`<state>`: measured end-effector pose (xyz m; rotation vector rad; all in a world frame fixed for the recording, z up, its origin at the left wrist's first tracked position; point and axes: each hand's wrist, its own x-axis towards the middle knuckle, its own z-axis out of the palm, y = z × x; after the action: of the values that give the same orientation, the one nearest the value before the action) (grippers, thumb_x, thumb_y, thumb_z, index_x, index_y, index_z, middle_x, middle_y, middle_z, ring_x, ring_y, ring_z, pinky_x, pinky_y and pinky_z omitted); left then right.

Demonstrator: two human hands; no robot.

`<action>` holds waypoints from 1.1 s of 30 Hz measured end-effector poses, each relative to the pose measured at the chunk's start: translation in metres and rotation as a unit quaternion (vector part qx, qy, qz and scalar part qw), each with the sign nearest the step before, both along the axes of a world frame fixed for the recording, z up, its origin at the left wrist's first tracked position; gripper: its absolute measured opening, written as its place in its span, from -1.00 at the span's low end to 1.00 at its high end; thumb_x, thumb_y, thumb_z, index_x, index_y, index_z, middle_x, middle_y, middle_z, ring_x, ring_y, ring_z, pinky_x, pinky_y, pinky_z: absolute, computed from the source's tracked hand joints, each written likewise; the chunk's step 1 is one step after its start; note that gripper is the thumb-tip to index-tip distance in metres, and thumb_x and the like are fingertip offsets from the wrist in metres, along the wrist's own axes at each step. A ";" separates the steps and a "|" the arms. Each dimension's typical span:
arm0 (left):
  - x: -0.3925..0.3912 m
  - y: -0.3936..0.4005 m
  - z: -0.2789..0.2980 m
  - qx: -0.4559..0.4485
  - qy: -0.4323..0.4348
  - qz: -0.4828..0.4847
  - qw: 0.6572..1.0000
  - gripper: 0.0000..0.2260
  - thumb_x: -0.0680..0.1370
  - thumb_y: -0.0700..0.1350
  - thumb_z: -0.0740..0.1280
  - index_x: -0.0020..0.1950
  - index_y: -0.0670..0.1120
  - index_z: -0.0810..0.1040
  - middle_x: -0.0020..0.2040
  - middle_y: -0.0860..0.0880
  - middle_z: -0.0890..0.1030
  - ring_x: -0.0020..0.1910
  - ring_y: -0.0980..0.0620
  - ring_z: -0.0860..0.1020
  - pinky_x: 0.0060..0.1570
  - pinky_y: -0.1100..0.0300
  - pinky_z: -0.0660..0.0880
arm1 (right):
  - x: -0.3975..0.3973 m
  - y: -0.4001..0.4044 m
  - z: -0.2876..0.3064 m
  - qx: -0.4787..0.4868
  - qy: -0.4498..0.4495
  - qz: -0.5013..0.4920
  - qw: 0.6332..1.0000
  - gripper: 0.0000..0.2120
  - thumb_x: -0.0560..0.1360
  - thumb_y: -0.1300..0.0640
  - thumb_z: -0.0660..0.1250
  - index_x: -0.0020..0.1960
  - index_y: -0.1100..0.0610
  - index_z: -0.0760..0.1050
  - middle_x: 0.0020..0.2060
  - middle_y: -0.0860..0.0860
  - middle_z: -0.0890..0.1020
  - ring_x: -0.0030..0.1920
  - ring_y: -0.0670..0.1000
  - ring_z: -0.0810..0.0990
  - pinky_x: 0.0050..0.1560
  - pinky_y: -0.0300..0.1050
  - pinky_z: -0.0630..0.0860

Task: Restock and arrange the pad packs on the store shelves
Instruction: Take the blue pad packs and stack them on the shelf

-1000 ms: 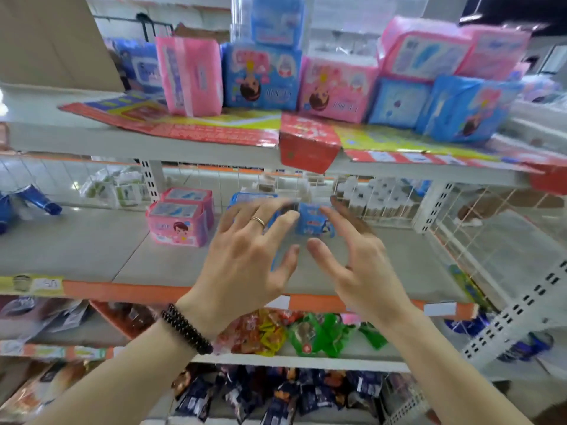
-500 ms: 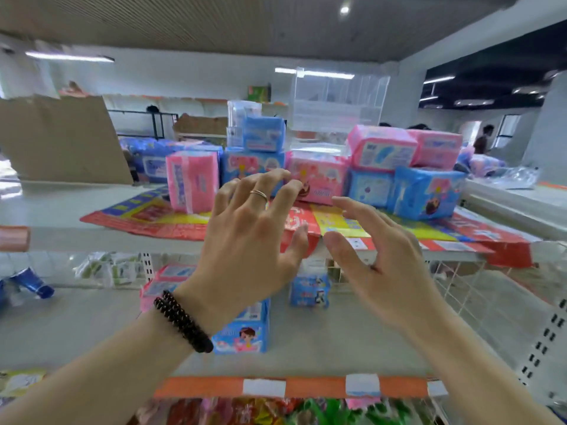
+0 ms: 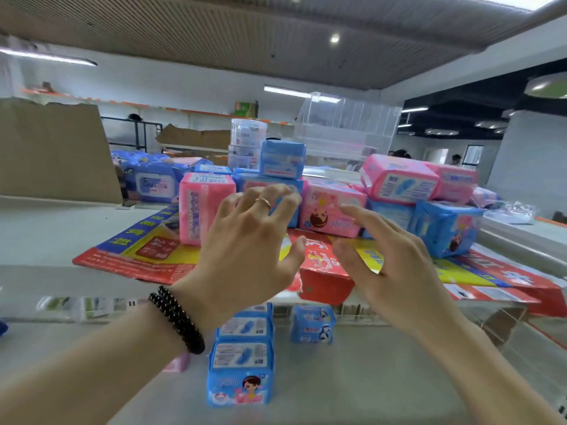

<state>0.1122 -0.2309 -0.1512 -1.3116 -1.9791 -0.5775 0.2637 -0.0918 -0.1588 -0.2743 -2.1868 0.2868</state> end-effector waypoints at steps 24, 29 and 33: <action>-0.028 0.100 0.073 -0.020 -0.112 0.144 0.983 -0.35 0.52 0.35 0.19 0.50 0.05 0.18 0.46 -0.11 0.34 0.43 -0.18 0.32 0.34 -0.13 0.34 | 0.007 0.101 0.036 0.013 -0.029 -0.020 0.999 -0.50 0.54 -0.05 0.37 0.45 -0.07 0.38 0.34 -0.13 0.52 0.32 -0.05 0.45 0.29 -0.04 0.41; -0.076 0.130 0.079 0.015 -0.204 0.197 0.959 -0.25 0.48 0.42 0.23 0.53 0.06 0.15 0.41 -0.19 0.38 0.39 -0.22 0.37 0.30 -0.12 0.40 | 0.018 0.121 0.046 0.022 -0.013 -0.035 0.999 -0.48 0.54 -0.14 0.34 0.46 -0.05 0.38 0.37 -0.12 0.51 0.34 0.00 0.45 0.33 0.00 0.36; -0.103 0.147 0.078 0.049 -0.257 0.218 0.940 -0.16 0.38 0.52 0.18 0.53 0.10 0.14 0.41 -0.21 0.40 0.38 -0.25 0.40 0.29 -0.14 0.42 | 0.031 0.136 0.053 0.003 -0.019 -0.033 0.999 -0.44 0.52 -0.20 0.28 0.48 -0.07 0.35 0.39 -0.15 0.47 0.35 -0.03 0.41 0.34 -0.01 0.34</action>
<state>0.0090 -0.0838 -0.0736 -0.6569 -2.5227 -0.8427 0.2949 0.0438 -0.1060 -0.3500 -2.2115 0.2390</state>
